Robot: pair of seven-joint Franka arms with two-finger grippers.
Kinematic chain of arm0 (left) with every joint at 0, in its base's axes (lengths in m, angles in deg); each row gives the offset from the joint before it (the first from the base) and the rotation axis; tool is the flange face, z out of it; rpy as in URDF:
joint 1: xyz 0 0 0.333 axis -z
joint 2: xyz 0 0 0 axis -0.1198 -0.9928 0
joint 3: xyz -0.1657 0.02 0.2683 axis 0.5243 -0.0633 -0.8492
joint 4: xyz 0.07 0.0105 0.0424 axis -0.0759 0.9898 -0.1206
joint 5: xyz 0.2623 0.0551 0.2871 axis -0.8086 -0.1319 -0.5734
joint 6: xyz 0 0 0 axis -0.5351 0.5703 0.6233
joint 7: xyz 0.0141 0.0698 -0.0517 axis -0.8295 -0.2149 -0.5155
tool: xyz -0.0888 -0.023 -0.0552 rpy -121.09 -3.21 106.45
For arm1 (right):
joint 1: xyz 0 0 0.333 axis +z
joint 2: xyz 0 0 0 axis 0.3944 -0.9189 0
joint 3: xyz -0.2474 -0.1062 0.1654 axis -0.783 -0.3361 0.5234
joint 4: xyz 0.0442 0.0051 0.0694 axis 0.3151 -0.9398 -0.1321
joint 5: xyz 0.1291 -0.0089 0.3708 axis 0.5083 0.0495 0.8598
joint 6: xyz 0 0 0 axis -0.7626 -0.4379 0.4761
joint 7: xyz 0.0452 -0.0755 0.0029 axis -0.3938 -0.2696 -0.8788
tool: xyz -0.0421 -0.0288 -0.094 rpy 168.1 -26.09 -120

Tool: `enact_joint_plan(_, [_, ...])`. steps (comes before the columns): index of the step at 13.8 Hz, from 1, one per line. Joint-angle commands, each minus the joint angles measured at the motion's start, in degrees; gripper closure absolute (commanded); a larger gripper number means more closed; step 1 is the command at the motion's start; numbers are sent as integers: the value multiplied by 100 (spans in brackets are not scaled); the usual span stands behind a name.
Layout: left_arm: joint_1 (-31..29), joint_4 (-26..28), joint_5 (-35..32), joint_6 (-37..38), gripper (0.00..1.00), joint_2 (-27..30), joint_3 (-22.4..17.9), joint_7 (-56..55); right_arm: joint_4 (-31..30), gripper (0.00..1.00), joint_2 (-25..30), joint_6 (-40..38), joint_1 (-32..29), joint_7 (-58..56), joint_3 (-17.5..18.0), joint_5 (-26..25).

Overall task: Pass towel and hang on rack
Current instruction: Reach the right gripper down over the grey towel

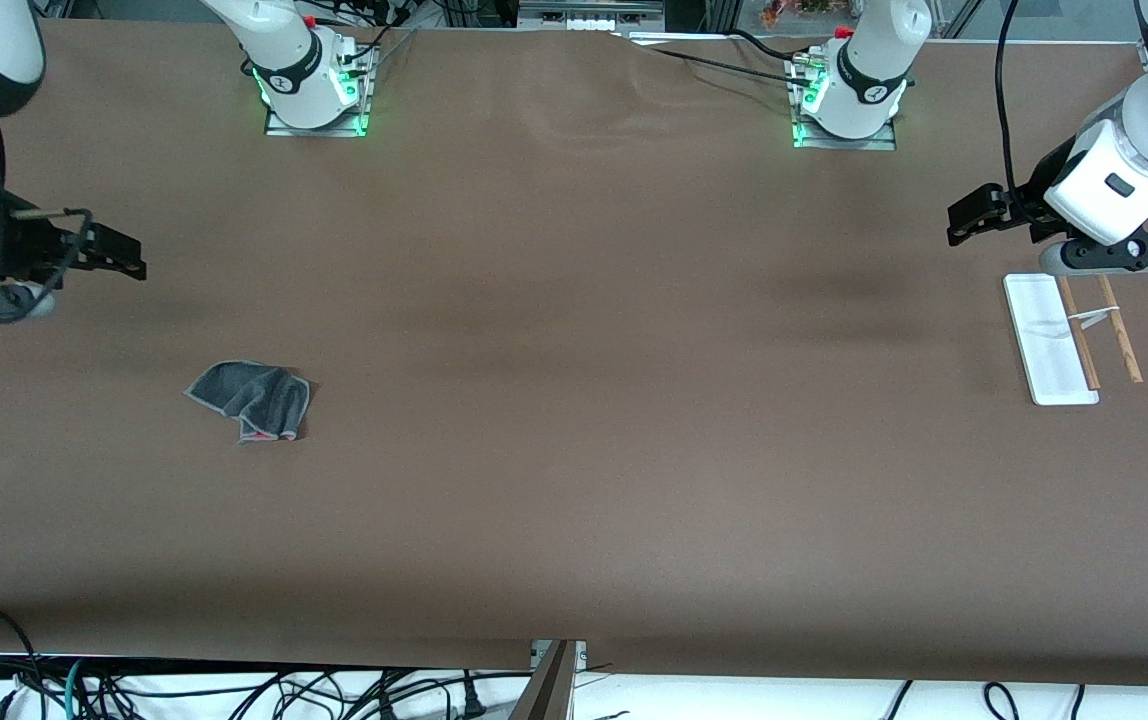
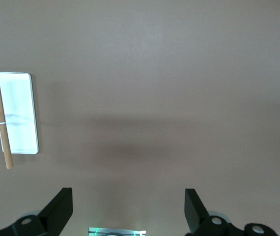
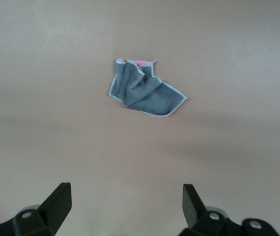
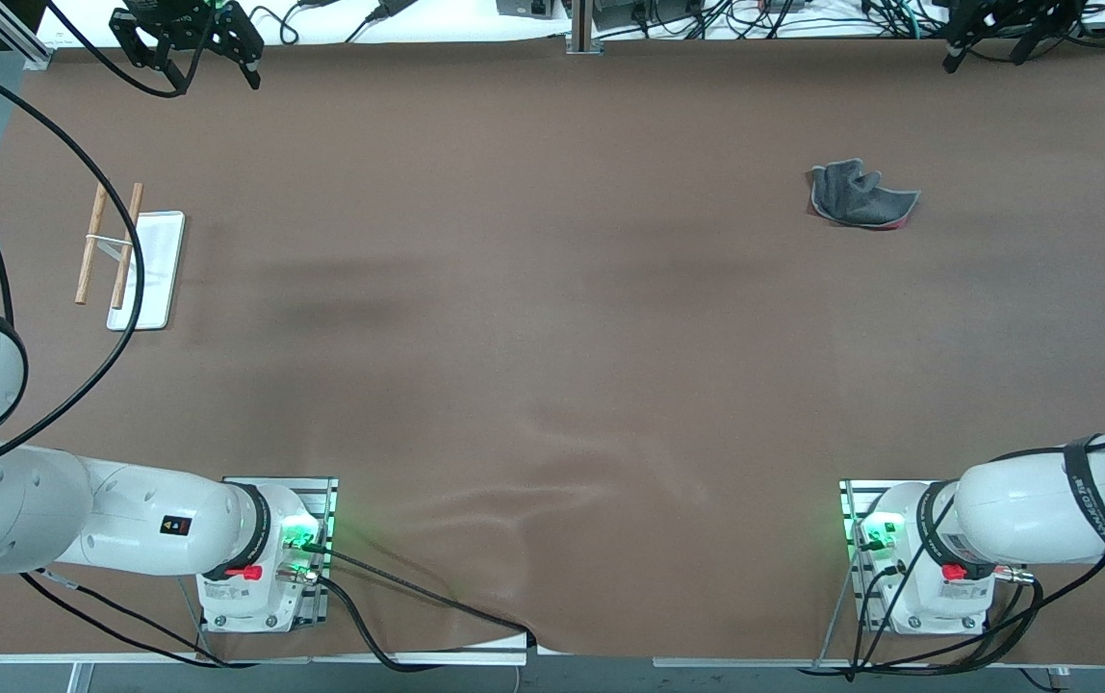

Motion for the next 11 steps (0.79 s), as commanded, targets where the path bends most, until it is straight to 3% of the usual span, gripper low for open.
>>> enact_joint_plan(1, [-7, -159, 95, 80, 0, -77, 9, 83, 73, 0, -304, 70, 60, 16, 49, 101])
enact_joint_plan(11, [-16, -159, 95, 80, 0, -77, 9, 83, 73, 0, -1543, 1317, 675, 104, 41, 145])
